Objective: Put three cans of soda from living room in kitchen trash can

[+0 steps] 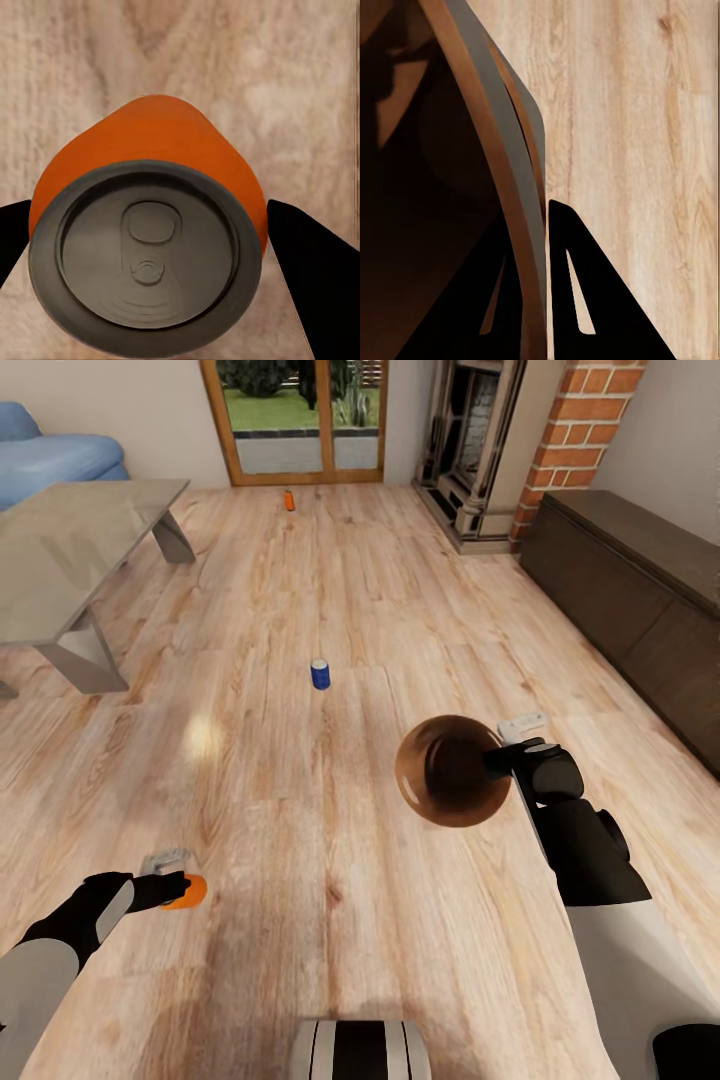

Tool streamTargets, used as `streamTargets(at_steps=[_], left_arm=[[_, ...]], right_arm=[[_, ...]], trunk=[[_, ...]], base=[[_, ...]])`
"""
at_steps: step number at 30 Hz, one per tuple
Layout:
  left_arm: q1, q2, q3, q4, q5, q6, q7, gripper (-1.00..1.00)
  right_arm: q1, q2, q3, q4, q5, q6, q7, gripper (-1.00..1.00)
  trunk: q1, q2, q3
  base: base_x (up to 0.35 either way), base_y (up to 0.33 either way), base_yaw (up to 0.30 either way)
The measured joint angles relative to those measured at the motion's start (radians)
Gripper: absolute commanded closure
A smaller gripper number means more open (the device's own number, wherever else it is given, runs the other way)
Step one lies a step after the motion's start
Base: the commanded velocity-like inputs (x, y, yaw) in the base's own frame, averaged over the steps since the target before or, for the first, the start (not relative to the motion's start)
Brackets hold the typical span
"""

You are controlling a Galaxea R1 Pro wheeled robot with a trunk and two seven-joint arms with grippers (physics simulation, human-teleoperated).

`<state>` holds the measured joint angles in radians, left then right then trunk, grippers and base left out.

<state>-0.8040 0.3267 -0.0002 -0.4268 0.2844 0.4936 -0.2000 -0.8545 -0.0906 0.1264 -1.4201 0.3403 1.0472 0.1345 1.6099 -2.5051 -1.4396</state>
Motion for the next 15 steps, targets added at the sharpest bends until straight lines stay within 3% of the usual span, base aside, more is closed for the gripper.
streamTargets(at_steps=[9, 15], left_arm=[[-0.001, 0.0, 0.0, 0.006, -0.001, 0.008, -0.001, 1.0], [-0.001, 0.0, 0.001, 0.005, 0.002, 0.06, -0.001, 1.0]], right_arm=[[0.0, 0.001, -0.001, 0.0, 0.0, 0.0, 0.002, 1.0], [0.001, 0.005, -0.003, -0.002, 0.002, 0.0, 0.007, 1.0]], trunk=[[-0.004, 0.002, 0.035], [-0.007, 0.004, 0.058]], base=[[0.0, 0.0, 0.0], [0.0, 0.0, 0.0]])
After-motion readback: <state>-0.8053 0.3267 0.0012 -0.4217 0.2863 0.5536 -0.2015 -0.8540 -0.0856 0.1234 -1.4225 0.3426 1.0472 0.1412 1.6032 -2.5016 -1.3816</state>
